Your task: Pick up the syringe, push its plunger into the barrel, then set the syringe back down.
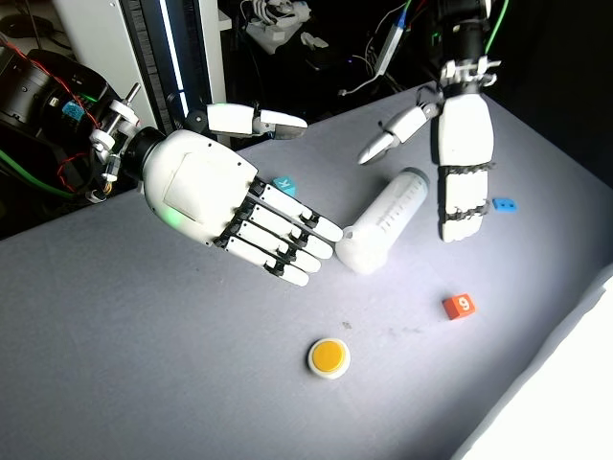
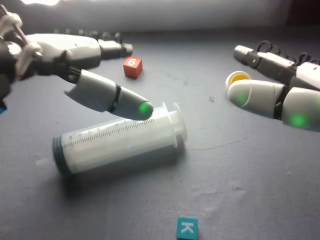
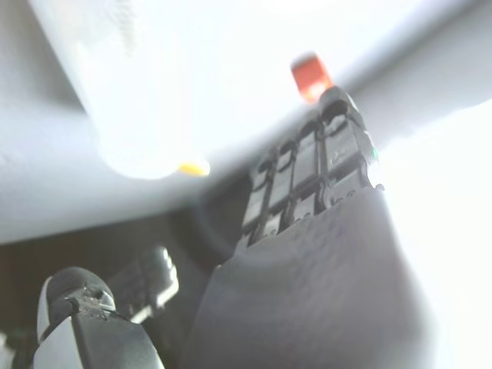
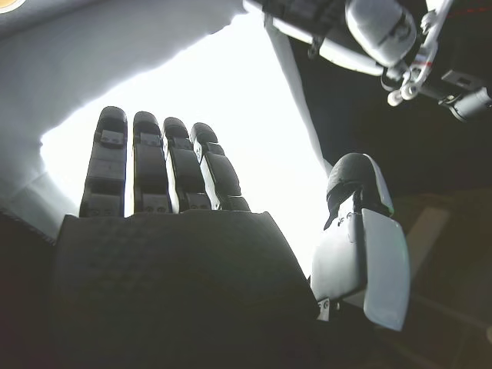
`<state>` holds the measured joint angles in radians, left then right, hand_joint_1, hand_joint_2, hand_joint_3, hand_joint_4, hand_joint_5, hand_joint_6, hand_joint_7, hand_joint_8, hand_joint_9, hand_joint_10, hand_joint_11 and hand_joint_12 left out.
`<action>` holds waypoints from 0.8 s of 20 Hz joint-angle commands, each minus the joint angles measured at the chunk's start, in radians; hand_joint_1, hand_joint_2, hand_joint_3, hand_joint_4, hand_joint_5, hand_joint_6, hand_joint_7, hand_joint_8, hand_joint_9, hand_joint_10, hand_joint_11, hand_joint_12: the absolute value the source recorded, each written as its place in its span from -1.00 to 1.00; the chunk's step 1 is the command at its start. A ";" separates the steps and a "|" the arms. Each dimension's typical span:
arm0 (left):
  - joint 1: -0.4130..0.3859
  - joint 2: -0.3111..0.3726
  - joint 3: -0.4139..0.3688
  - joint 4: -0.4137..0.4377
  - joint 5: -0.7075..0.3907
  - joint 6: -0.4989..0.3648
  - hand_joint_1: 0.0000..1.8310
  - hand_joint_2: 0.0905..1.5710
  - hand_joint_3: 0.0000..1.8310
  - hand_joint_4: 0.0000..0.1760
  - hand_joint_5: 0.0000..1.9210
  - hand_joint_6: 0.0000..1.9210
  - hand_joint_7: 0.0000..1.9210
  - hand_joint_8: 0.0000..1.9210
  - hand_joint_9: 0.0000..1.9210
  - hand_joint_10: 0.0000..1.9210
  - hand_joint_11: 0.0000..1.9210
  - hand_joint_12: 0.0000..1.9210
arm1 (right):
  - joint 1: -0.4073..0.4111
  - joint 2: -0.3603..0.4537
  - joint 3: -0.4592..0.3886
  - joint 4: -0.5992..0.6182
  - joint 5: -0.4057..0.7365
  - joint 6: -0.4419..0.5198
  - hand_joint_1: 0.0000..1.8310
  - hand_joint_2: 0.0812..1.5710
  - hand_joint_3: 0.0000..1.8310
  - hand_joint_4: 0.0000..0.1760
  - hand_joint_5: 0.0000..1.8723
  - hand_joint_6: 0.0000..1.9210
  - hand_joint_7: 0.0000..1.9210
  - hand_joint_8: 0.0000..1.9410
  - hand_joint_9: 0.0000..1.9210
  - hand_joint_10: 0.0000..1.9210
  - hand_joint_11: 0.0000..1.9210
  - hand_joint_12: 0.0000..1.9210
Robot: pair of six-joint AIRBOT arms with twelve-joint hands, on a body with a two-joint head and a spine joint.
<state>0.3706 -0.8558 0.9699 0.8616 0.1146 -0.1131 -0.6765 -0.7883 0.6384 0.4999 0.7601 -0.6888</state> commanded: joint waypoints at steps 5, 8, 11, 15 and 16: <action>-0.001 0.092 -0.005 0.164 -0.443 -0.003 -0.74 0.38 -0.99 -1.00 -0.56 0.24 -0.42 0.27 -0.47 0.34 -0.63 0.60 | -0.010 0.007 -0.001 -0.021 0.134 0.009 -0.89 0.36 -1.00 -1.00 -0.59 -0.98 -0.55 -0.98 -0.59 -0.94 -1.00 -0.15; 0.007 0.153 -0.005 0.226 -0.620 -0.002 -0.87 0.45 -1.00 -1.00 0.49 0.99 0.55 0.99 0.57 0.99 0.63 1.00 | 0.000 0.009 -0.001 -0.017 0.106 -0.030 -0.88 0.43 -1.00 -1.00 -0.21 0.89 -0.07 0.93 0.00 0.95 0.17 0.98; 0.009 0.202 0.015 0.263 -0.771 -0.002 -0.72 0.53 -0.99 0.32 0.76 1.00 0.82 1.00 0.87 1.00 0.87 1.00 | 0.005 0.019 -0.001 -0.007 0.083 -0.061 -1.00 0.40 -1.00 -0.91 0.38 1.00 0.50 1.00 0.58 1.00 0.80 1.00; 0.002 0.245 0.036 0.286 -0.914 -0.002 0.35 0.60 -1.00 0.56 0.68 1.00 0.81 1.00 0.88 1.00 0.95 1.00 | 0.037 0.026 0.001 0.001 0.034 -0.136 -0.62 0.80 -0.98 0.92 0.72 1.00 0.82 1.00 0.89 1.00 1.00 1.00; -0.001 0.246 0.045 0.298 -0.950 -0.001 0.44 0.61 -1.00 0.65 0.66 1.00 0.78 1.00 0.86 1.00 0.94 1.00 | 0.040 0.026 0.001 0.001 0.018 -0.151 -0.03 0.79 -0.96 0.98 0.67 1.00 0.82 1.00 0.90 1.00 1.00 1.00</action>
<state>0.3866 -0.6147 1.0107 1.2163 -0.7506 -0.1143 -0.6460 -0.7677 0.6384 0.5228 0.7086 -0.8387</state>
